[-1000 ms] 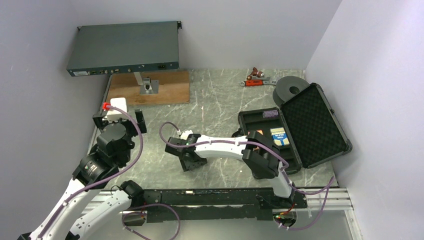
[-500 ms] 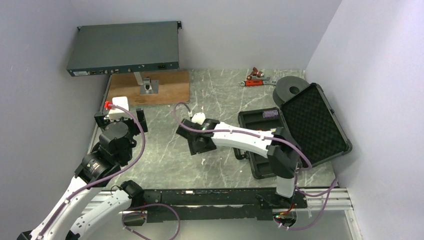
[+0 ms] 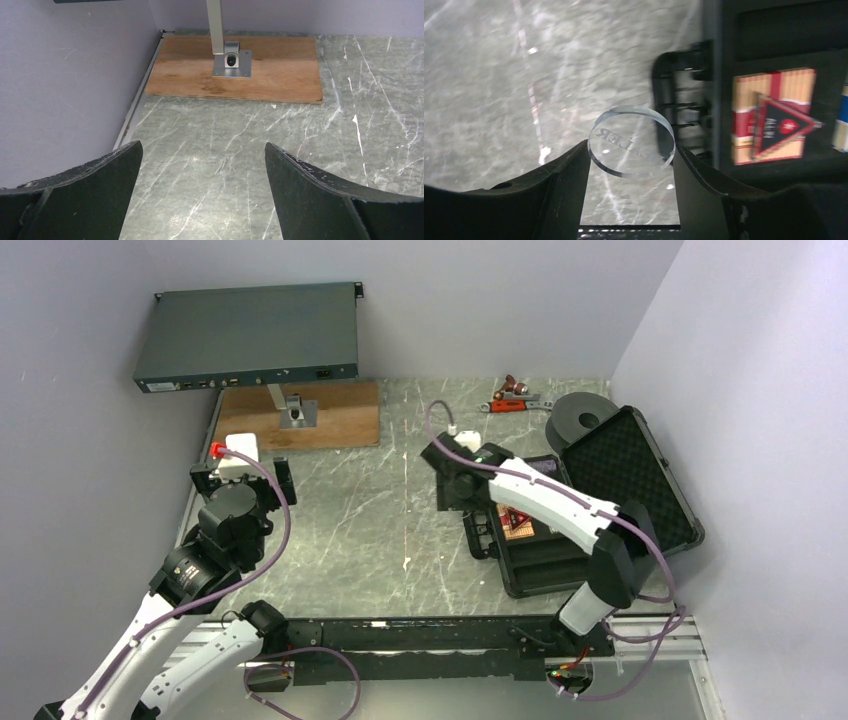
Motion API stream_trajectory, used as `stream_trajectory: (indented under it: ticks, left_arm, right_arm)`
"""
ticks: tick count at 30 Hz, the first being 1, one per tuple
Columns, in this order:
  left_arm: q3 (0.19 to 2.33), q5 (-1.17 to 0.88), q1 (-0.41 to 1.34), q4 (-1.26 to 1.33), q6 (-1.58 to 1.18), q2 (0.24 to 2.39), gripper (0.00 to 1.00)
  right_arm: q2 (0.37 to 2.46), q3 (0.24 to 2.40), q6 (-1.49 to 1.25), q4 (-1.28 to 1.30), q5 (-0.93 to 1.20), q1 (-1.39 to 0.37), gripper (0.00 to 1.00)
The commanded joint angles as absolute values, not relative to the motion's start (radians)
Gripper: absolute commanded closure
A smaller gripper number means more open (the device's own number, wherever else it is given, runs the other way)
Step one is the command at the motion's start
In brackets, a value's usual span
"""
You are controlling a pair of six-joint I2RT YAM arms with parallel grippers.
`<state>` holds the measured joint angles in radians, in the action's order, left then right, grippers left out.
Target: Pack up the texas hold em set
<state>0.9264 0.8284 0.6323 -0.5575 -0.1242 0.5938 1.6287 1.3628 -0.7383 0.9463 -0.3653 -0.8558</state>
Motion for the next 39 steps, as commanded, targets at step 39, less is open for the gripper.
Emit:
stream_trajectory:
  ticks: [39]
  left_arm:
    - [0.929,0.721,0.630,-0.525,-0.117,0.582,0.01]
  right_arm:
    - [1.299,0.943,-0.591,0.764,-0.267,-0.046,0.95]
